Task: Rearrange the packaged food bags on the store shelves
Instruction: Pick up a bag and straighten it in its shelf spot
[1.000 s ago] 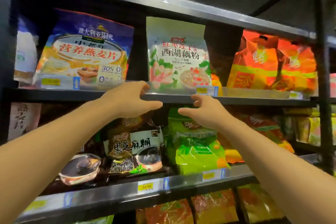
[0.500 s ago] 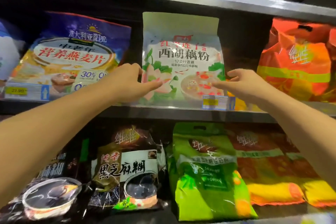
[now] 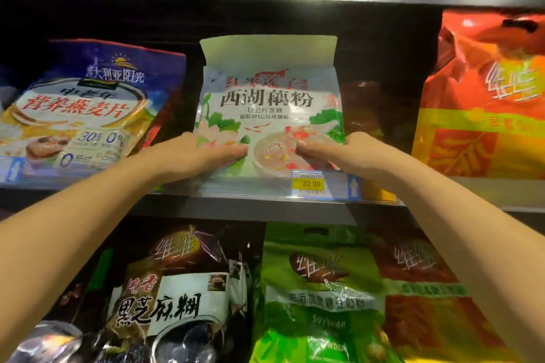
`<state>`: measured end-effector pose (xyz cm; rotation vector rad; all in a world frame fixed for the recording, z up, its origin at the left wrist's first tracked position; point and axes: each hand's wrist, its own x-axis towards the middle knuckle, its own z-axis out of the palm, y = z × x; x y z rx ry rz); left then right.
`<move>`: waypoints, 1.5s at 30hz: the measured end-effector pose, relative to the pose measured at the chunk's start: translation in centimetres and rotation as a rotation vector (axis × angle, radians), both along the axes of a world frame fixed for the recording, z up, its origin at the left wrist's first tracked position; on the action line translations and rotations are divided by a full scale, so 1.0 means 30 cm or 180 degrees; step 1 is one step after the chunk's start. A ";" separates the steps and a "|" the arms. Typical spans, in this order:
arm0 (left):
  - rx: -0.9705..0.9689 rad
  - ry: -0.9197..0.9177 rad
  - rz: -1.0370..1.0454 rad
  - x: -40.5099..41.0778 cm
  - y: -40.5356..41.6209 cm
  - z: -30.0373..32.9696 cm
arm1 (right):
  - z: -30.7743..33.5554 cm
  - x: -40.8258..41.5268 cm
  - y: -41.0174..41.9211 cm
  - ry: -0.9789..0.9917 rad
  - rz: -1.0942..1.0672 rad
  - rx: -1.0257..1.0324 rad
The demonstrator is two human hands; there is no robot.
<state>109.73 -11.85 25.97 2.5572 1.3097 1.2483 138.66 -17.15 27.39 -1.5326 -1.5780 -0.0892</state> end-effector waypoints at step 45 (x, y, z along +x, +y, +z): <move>0.0645 -0.1609 -0.0561 -0.105 0.014 -0.041 | -0.025 -0.078 -0.100 -0.0156 0.0796 0.1432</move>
